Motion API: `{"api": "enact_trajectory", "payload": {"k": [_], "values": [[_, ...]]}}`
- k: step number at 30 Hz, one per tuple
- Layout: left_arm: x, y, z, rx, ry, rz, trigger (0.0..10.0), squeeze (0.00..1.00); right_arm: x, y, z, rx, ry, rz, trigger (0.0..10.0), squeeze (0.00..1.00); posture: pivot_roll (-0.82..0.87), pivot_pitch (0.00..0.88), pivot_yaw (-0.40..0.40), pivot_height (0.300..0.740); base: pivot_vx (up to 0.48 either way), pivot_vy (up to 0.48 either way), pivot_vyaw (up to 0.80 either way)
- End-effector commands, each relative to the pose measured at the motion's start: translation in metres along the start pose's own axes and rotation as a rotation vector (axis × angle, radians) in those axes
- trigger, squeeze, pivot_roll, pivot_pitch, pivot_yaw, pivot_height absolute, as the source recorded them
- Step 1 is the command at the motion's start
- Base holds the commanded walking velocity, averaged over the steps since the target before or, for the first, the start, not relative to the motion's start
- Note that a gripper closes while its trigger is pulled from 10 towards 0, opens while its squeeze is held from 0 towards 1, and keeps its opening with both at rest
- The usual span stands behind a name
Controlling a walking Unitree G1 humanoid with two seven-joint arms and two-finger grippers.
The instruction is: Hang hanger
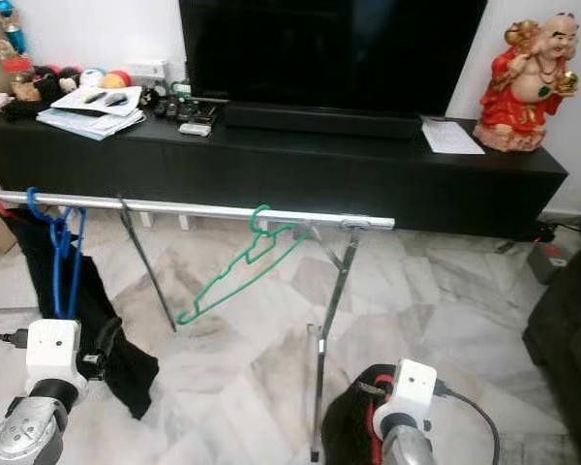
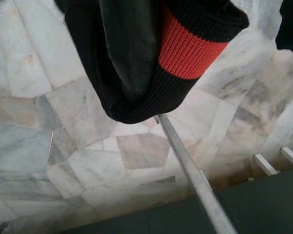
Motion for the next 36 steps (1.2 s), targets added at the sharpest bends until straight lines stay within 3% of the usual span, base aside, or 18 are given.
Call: {"api": "enact_trajectory", "payload": {"k": [1,10,19,30,36], "values": [[-0.004,0.001,0.001,0.001,-0.007,0.012,10.0,0.0,-0.005,0.005,0.001,-0.018,-0.007,-0.014,10.0,0.0,-0.04,0.025,-0.024,0.74,0.0,-0.349,0.0],[-0.003,0.001,0.002,0.001,0.005,0.011,10.0,0.0,-0.008,0.01,0.004,-0.027,-0.002,-0.018,10.0,0.0,-0.04,0.037,-0.03,0.74,0.0,-0.335,0.0],[0.005,0.0,0.002,-0.004,0.056,-0.009,10.0,0.0,-0.012,0.015,0.007,-0.031,0.006,-0.033,10.0,0.0,-0.04,0.052,-0.033,0.74,0.0,0.0,0.0],[0.003,0.0,0.003,-0.004,0.071,-0.028,10.0,0.0,-0.009,0.018,0.01,-0.033,0.035,-0.066,10.0,0.0,-0.04,0.062,-0.033,0.74,0.0,0.0,0.0],[0.005,0.002,0.004,-0.008,0.076,-0.028,10.0,0.0,-0.008,0.017,0.009,-0.036,0.041,-0.079,10.0,0.0,-0.04,0.066,-0.03,0.74,0.0,0.0,0.64]]}}
Point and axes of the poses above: a point about 5 cm out from each wrist's last joint towards the gripper, its own z axis pointing out of the wrist towards the gripper, its own y axis along the axis of the wrist's last joint, x = y × z, the point moved 5 cm from there along z, pointing out of the wrist towards the gripper, and after that the axes turned 12 degrees about -z, right-handed, at the moved point
